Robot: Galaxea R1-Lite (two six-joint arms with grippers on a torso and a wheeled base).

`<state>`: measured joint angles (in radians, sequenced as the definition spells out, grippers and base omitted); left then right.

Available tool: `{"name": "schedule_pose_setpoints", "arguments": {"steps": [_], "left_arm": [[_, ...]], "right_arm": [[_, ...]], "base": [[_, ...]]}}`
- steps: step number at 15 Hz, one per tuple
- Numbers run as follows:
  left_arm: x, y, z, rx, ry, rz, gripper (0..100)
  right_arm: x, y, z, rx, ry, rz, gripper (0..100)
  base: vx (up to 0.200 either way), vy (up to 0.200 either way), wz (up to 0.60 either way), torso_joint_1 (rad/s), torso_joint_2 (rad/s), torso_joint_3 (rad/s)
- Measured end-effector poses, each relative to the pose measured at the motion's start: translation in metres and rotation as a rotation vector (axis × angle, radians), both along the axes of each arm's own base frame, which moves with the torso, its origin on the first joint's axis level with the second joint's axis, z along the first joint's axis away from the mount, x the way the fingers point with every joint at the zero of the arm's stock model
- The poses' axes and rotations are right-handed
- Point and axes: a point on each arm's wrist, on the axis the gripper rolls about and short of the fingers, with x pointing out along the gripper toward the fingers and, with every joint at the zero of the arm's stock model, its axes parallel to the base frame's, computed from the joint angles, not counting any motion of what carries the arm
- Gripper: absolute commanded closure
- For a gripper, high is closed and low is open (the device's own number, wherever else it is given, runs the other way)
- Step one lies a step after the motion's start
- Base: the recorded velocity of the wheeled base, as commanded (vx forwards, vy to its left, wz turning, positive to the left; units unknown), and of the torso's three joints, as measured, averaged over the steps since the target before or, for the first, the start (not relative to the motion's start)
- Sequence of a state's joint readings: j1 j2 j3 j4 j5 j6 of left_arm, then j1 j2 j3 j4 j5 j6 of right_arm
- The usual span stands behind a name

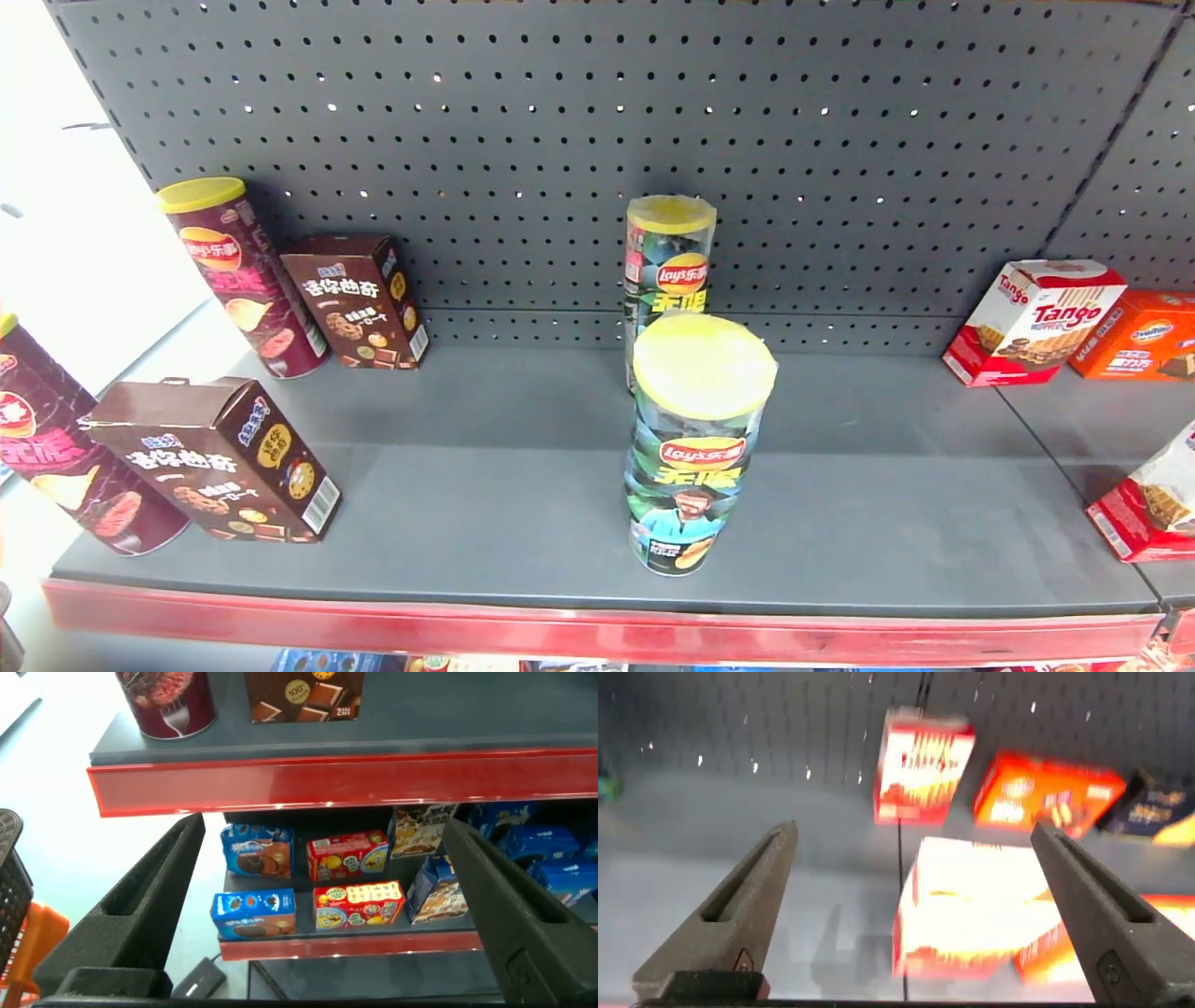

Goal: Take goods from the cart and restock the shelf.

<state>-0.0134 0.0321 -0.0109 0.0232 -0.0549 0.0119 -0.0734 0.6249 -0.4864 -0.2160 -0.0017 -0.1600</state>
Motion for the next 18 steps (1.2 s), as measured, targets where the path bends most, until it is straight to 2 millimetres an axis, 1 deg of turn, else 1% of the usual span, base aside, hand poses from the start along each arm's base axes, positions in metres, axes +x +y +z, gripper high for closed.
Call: {"name": "schedule_pose_setpoints", "arguments": {"steps": [3, 5, 7, 8, 9, 11, 12, 13, 18], "left_arm": [[0.0, 0.0, 0.0, 0.0, 0.0, 0.001, 0], [0.0, 0.0, 0.0, 0.0, 0.0, 0.002, 0], [0.0, 0.0, 0.0, 0.001, 0.0, 0.002, 0], [0.0, 0.0, 0.0, 0.0, 0.0, 0.002, 0], [0.0, 0.0, 0.0, 0.001, 0.0, 0.002, 0], [0.0, 0.0, 0.0, 0.001, 0.0, 0.003, 0], [0.0, 0.0, 0.0, 0.002, -0.001, 0.003, 0], [0.0, 0.0, 0.0, 0.001, 0.0, 0.004, 0], [0.0, 0.0, 0.0, 0.001, 0.001, 0.007, 0]], "right_arm": [[-0.041, 0.003, -0.048, 0.007, 0.028, 0.012, 0], [-0.058, 0.004, -0.085, 0.03, 0.065, 0.016, 0], [-0.059, 0.004, -0.115, 0.051, 0.046, 0.016, 0], [-0.058, 0.004, -0.131, 0.066, 0.071, 0.016, 0], [-0.057, 0.005, -0.142, 0.079, 0.099, 0.027, 0], [-0.059, 0.004, -0.152, 0.116, 0.122, 0.082, 0], [-0.061, 0.004, -0.155, 0.163, 0.118, 0.071, 0], [-0.062, 0.003, -0.156, 0.182, 0.102, 0.063, 0], [-0.064, 0.003, -0.158, 0.169, 0.079, 0.072, 0]], "base": [[0.0, 0.0, 0.0, 0.0, 0.0, 0.0], [0.0, 0.0, 0.0, 0.0, 0.0, 0.0], [0.0, 0.0, 0.0, 0.0, 0.0, 0.0], [0.0, 0.0, 0.0, 0.0, 0.0, 0.0], [0.0, 0.0, 0.0, 0.0, 0.0, 0.0], [0.0, 0.0, 0.0, 0.0, 0.0, 0.0], [0.0, 0.0, 0.0, 0.0, 0.0, 0.0], [0.0, 0.0, 0.0, 0.0, 0.0, 0.0], [0.0, 0.0, 0.0, 0.0, 0.0, 0.0]]}}
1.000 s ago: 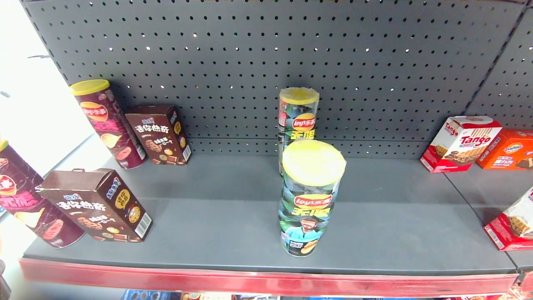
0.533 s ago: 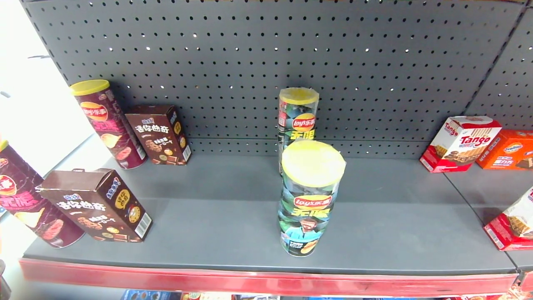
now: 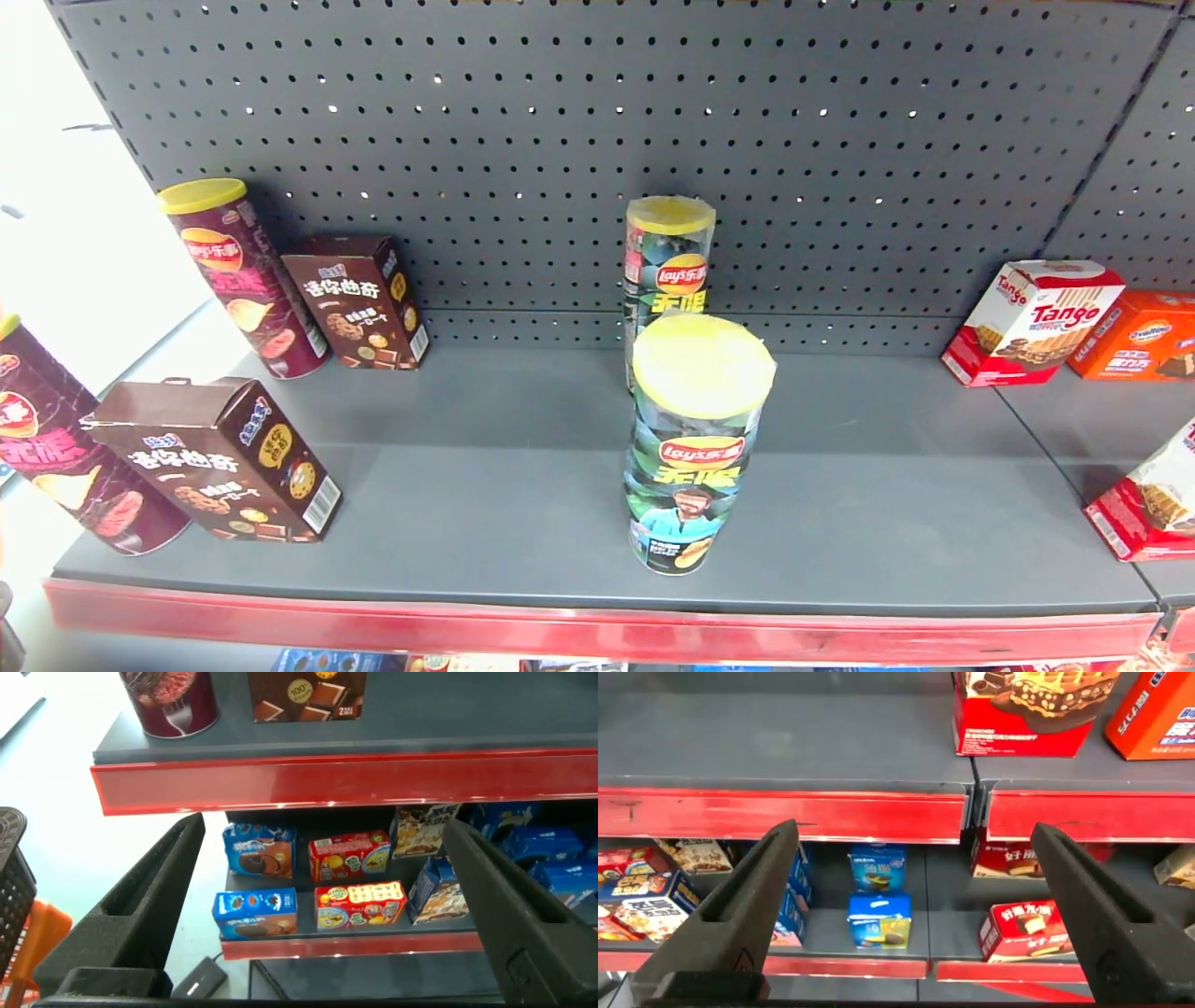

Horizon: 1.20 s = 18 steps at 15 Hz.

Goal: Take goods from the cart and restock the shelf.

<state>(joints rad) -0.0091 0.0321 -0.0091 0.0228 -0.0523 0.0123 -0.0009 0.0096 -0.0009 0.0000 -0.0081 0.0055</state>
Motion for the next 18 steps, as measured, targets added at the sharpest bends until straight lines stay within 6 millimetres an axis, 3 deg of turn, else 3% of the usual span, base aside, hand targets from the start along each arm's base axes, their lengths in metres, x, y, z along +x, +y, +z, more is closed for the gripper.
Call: {"name": "schedule_pose_setpoints", "arguments": {"steps": [10, 12, 18], "left_arm": [[-0.0009, 0.0, -0.0002, 0.001, -0.013, 0.002, 0], [-0.0012, -0.0001, -0.0003, 0.001, -0.017, 0.001, 0], [-0.0015, 0.0, -0.0003, 0.001, -0.021, 0.004, 0]], "right_arm": [[-0.0002, 0.0, -0.0002, -0.004, -0.004, 0.0, 0], [-0.0002, 0.0, -0.0002, -0.004, -0.004, 0.0, 0], [-0.0002, 0.0, -0.0002, -0.003, -0.004, 0.001, 0]], "base": [[0.0, 0.0, 0.0, 0.0, 0.0, 0.0], [0.0, 0.0, -0.6, 0.005, 0.0, 0.0], [0.0, 0.0, 0.0, 0.0, 0.0, 0.0]]}}
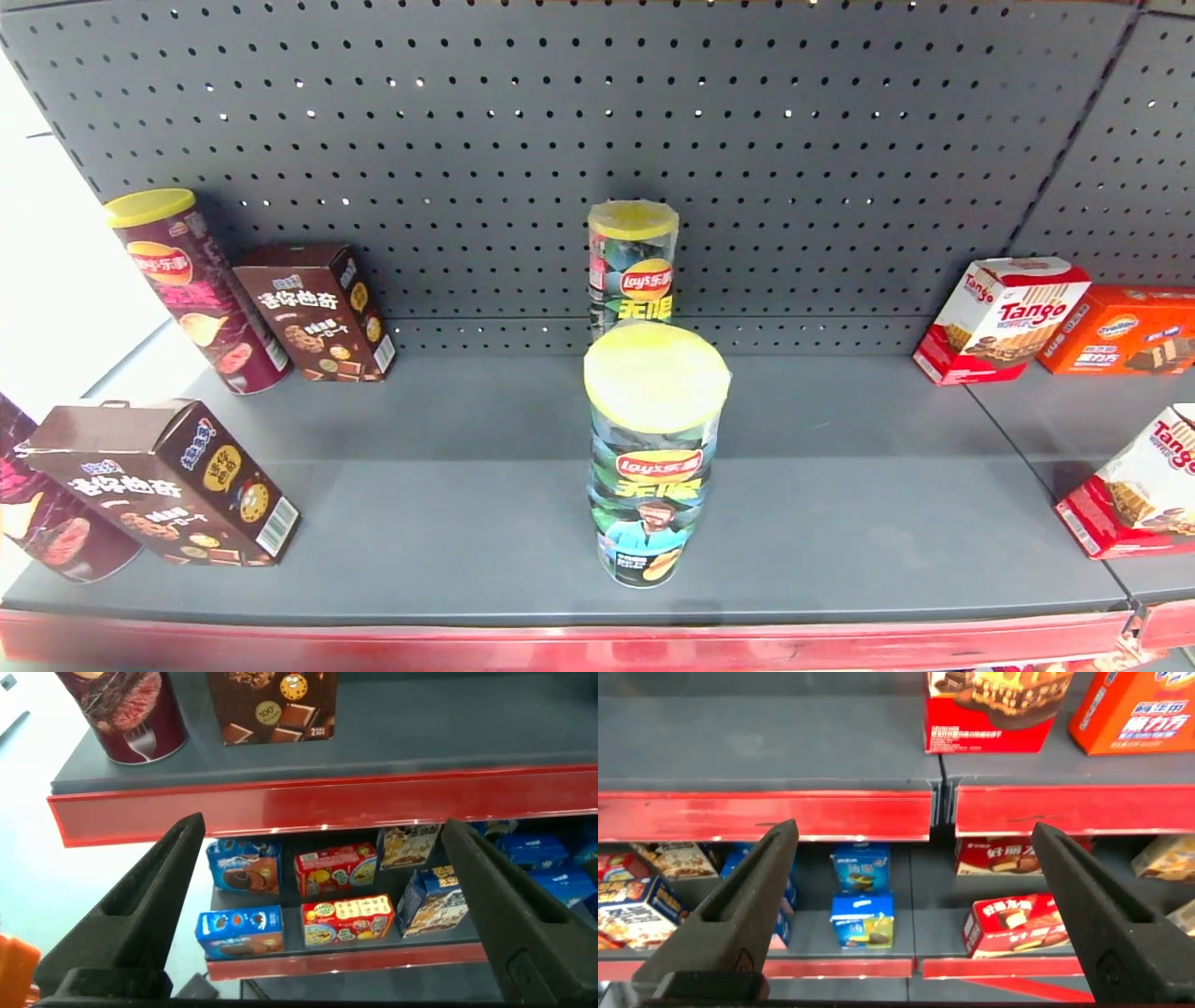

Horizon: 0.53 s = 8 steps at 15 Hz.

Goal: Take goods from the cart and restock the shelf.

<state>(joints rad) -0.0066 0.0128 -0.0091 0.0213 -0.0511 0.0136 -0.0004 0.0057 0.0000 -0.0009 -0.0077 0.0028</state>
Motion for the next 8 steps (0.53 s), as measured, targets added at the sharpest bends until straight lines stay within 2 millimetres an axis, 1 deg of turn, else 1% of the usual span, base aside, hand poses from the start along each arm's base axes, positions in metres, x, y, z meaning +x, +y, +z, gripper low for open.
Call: {"name": "schedule_pose_setpoints", "arguments": {"steps": [8], "left_arm": [[0.0004, 0.0003, -0.0003, 0.002, -0.013, 0.01, 0]], "right_arm": [[0.0, 0.0, 0.0001, 0.0, 0.0, 0.0, 0]], "base": [[0.0, 0.0, 0.0, 0.0, 0.0, 0.0]]}}
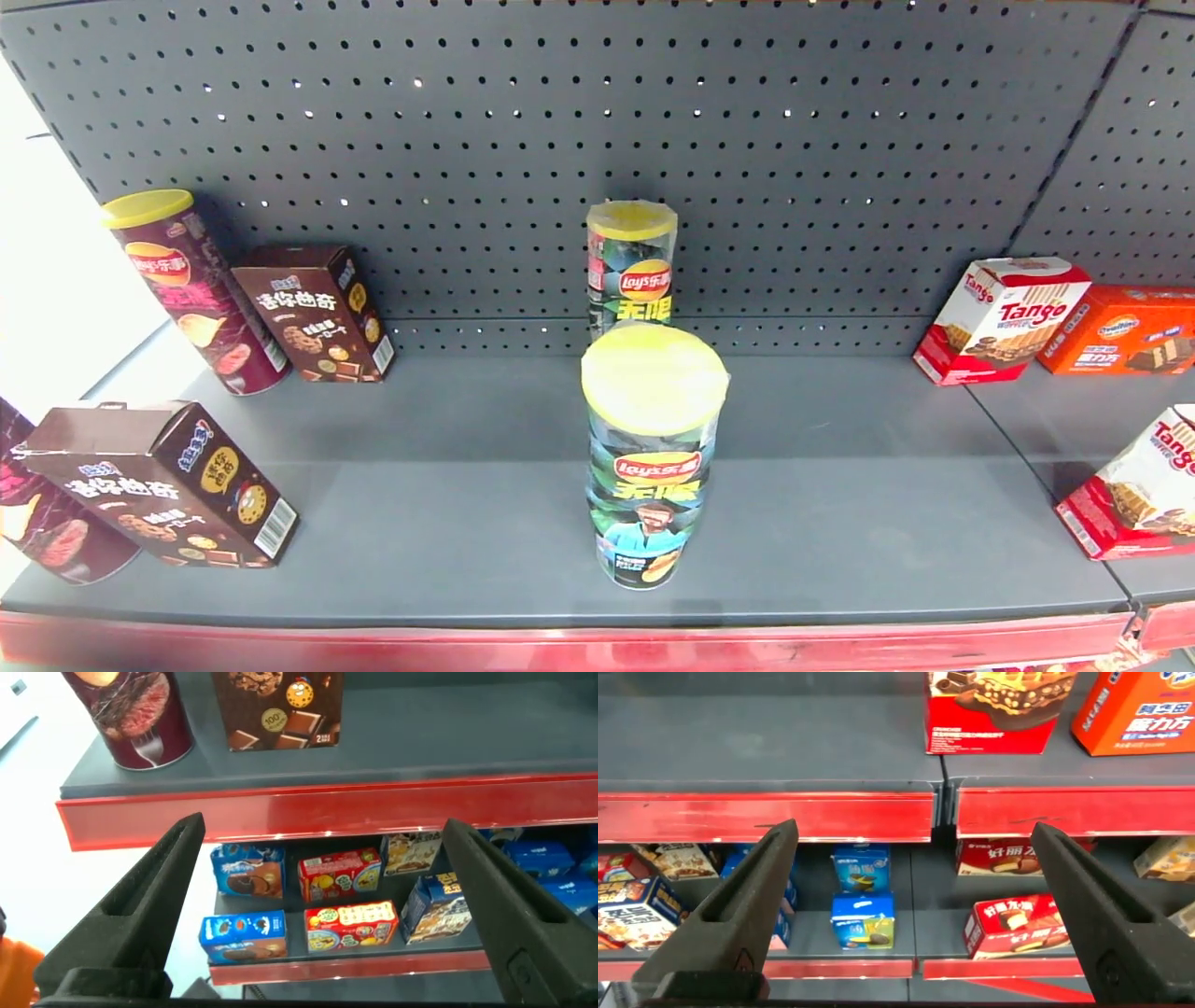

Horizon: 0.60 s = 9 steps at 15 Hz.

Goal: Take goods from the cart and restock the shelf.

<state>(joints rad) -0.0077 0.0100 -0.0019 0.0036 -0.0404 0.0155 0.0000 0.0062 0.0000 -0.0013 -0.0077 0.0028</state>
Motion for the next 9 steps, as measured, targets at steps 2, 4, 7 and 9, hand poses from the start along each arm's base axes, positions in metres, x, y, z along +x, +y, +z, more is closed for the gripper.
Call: {"name": "schedule_pose_setpoints", "arguments": {"steps": [2, 4, 7, 9], "left_arm": [[0.0, 0.0, 0.0, -0.001, -0.001, 0.0, 0], [0.0, 0.0, 0.0, -0.002, -0.001, -0.001, 0], [0.0, 0.0, 0.0, 0.0, -0.001, 0.0, 0], [0.0, 0.0, 0.0, -0.001, -0.001, 0.001, 0]], "right_arm": [[0.0, 0.0, 0.0001, 0.0, -0.001, 0.0, 0], [0.0, 0.0, 0.0, 0.001, 0.0, 0.0, 0], [0.0, 0.0, 0.0, 0.002, 0.0, -0.001, 0], [0.0, 0.0, 0.0, 0.001, 0.0, 0.0, 0]], "base": [[0.0, 0.0, 0.0, 0.0, 0.0, 0.0], [0.0, 0.0, 0.0, 0.0, 0.0, 0.0], [0.0, 0.0, 0.0, 0.0, 0.0, 0.0], [0.0, 0.0, 0.0, 0.0, 0.0, 0.0]]}}
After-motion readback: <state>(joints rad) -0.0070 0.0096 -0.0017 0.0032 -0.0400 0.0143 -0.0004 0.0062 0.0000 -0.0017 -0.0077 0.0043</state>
